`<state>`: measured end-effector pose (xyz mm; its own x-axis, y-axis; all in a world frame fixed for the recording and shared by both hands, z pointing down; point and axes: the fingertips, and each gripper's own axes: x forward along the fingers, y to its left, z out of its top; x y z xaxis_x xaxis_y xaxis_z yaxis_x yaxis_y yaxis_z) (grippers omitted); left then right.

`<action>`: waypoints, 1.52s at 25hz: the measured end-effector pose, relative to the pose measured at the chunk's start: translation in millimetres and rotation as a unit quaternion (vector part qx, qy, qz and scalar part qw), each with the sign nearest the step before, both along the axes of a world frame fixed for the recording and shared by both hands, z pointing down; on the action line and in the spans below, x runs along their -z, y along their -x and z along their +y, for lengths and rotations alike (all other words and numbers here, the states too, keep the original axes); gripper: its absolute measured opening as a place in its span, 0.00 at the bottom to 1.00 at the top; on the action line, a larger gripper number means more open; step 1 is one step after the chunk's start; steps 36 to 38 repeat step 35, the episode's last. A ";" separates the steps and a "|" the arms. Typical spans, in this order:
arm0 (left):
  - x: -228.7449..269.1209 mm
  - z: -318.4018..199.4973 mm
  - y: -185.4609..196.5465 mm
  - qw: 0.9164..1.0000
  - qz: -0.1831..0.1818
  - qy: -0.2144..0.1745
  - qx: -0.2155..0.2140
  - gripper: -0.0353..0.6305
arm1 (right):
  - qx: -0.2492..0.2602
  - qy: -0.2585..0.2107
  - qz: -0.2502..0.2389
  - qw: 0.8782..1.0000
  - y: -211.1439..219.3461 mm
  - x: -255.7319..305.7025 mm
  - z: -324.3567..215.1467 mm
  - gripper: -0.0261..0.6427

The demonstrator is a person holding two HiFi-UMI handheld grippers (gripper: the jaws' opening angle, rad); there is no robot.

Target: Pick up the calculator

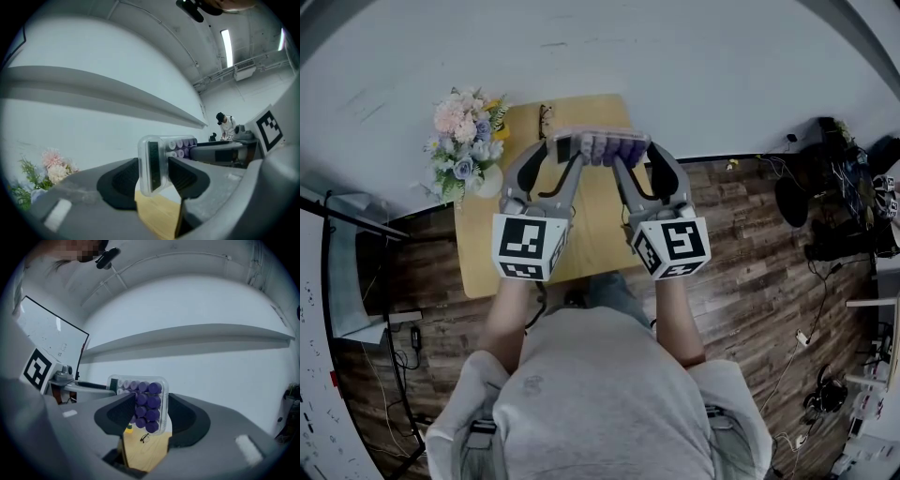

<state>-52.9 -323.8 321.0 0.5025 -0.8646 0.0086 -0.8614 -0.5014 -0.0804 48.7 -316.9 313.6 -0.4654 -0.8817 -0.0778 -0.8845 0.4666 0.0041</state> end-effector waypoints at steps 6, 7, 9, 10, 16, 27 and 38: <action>11.6 5.6 -1.3 1.000 -0.002 -0.020 -0.002 0.36 | -0.004 -0.017 -0.004 1.000 -1.2 10.0 6.0 0.35; 12.7 6.1 -1.6 1.000 -0.003 -0.023 -0.002 0.36 | -0.004 -0.019 -0.005 1.000 -1.7 11.0 6.7 0.35; 13.7 6.6 -1.7 1.000 -0.006 -0.027 -0.003 0.36 | -0.005 -0.023 -0.005 1.000 -2.5 13.2 7.7 0.35; 14.1 6.7 -1.9 1.000 -0.008 -0.028 -0.002 0.36 | -0.005 -0.025 -0.005 1.000 -3.0 14.5 8.0 0.35; 18.4 6.4 -4.2 0.999 -0.011 -0.039 -0.002 0.36 | -0.007 -0.034 -0.004 0.999 -5.5 19.5 8.3 0.35; 24.9 5.3 -7.3 0.999 -0.010 -0.043 0.000 0.36 | -0.006 -0.042 -0.002 0.999 -8.5 26.4 7.2 0.35; 24.5 4.3 -8.4 0.999 -0.009 -0.043 0.000 0.36 | -0.007 -0.043 -0.001 0.999 -9.5 26.2 6.3 0.35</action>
